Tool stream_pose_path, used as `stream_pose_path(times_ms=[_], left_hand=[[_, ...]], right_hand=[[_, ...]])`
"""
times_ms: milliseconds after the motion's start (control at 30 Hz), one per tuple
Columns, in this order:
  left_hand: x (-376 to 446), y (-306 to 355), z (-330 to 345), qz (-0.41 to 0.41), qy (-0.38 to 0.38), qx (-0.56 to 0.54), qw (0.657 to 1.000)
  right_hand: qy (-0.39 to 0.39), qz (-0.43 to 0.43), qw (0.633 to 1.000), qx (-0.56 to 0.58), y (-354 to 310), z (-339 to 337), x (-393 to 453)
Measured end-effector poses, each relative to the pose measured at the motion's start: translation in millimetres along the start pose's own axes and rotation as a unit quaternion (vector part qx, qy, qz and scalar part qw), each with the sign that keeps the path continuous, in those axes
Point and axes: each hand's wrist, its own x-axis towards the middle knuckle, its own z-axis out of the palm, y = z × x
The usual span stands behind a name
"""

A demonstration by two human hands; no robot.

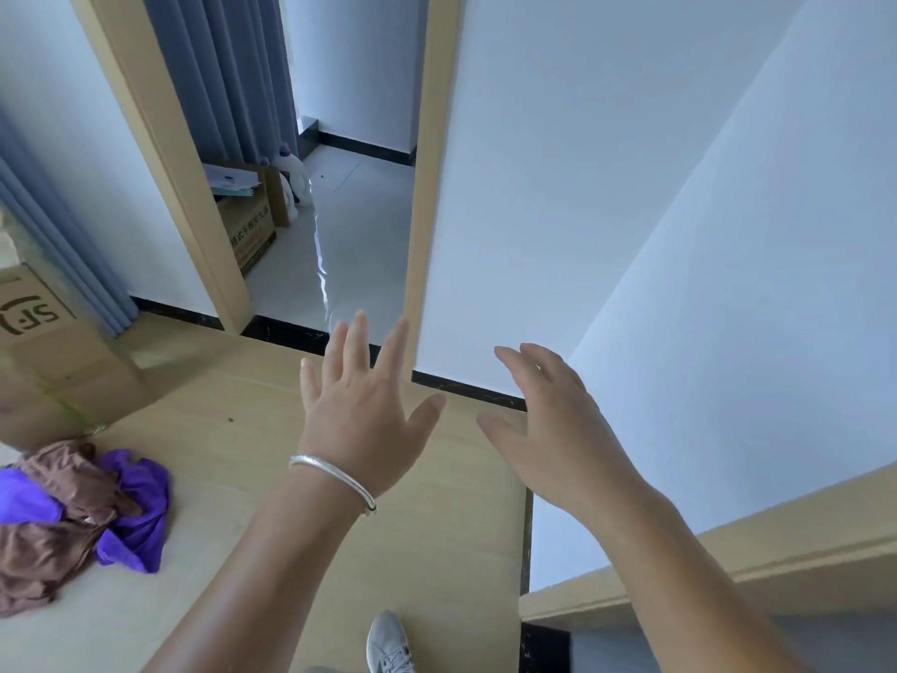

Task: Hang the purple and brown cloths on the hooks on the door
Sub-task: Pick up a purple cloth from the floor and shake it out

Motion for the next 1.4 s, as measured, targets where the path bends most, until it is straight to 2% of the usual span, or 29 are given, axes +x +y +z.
stream_pose_path(times_ms=[167, 300, 567, 733, 1000, 1200, 1400], left_hand=[[53.1, -40.3, -18.1, -0.052, 0.022, 0.008, 0.998], [68.5, -84.6, -33.7, -0.126, 0.04, 0.009, 0.991], [97.0, -178.1, -50.0, -0.294, 0.102, 0.017, 0.95], [123.2, -234.2, -68.4, -0.404, 0.138, 0.046, 0.903], [133.9, -302.3, -106.7, -0.572, 0.175, 0.078, 0.798], [108.5, -333.1, -110.0, -0.66, 0.186, 0.061, 0.725], [85.3, -396.1, -107.0, -0.7, 0.171, 0.042, 0.692]], right_hand=[[-0.01, -0.06, 0.998, 0.001, -32.3, 11.0, 84.0], [-0.045, -0.12, 0.992, 0.007, -67.4, 29.9, 137.5], [-0.144, -0.261, 0.954, 0.027, -161.3, 92.7, 245.0], [-0.19, -0.359, 0.913, 0.043, -231.2, 129.5, 320.6], [-0.275, -0.501, 0.819, 0.044, -341.0, 184.9, 399.7], [-0.334, -0.548, 0.766, 0.032, -398.9, 230.5, 410.1], [-0.371, -0.571, 0.732, 0.003, -466.5, 288.5, 402.0]])
